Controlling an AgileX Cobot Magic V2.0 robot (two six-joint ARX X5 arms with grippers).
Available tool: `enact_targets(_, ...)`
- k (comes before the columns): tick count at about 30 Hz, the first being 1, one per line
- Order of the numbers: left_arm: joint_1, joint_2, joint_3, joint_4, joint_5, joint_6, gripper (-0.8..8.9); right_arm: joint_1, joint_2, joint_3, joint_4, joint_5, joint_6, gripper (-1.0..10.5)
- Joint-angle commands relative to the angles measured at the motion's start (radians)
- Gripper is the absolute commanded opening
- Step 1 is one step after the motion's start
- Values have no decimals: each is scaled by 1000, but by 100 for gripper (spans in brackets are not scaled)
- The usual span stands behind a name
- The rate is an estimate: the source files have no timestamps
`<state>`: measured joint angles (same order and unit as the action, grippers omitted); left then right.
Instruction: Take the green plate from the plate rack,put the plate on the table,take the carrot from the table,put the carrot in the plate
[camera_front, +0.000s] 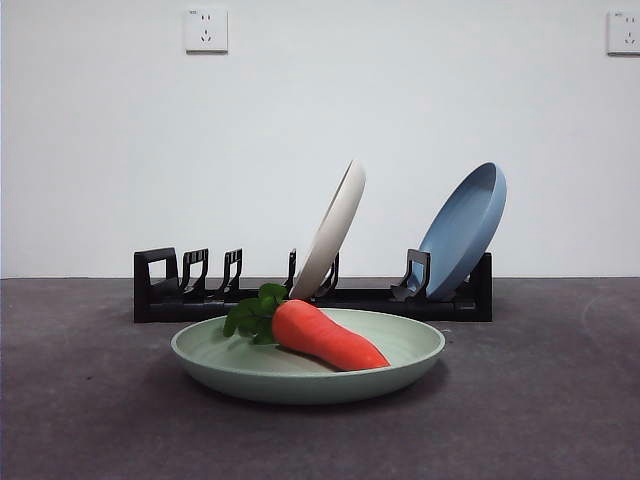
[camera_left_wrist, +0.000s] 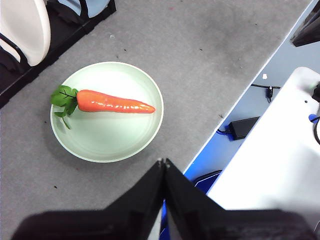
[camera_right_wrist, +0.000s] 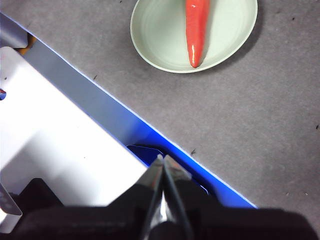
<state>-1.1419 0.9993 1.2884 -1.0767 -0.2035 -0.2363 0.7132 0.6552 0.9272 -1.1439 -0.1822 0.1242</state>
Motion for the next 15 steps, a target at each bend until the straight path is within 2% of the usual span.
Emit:
enact_targets(1, -2, -1, -4, 5, -3, 0, -3, 2, -2, -2, 7, 1, 6, 1)
enact_targets(5, 24, -21, -4, 23, -62, 93, -3, 2, -2, -2, 7, 1, 6, 1)
enact_targets(9, 138, -56, -7, 175, -107, 233, -3, 2, -2, -2, 7, 1, 6, 1)
enact_targets(12, 299, -105, -22, 379, -56, 327, -3, 2, -2, -2, 7, 1, 6, 1)
enact_targets(15, 486, -171, -78, 571, 58, 346, -3, 2, -2, -2, 7, 1, 6, 1)
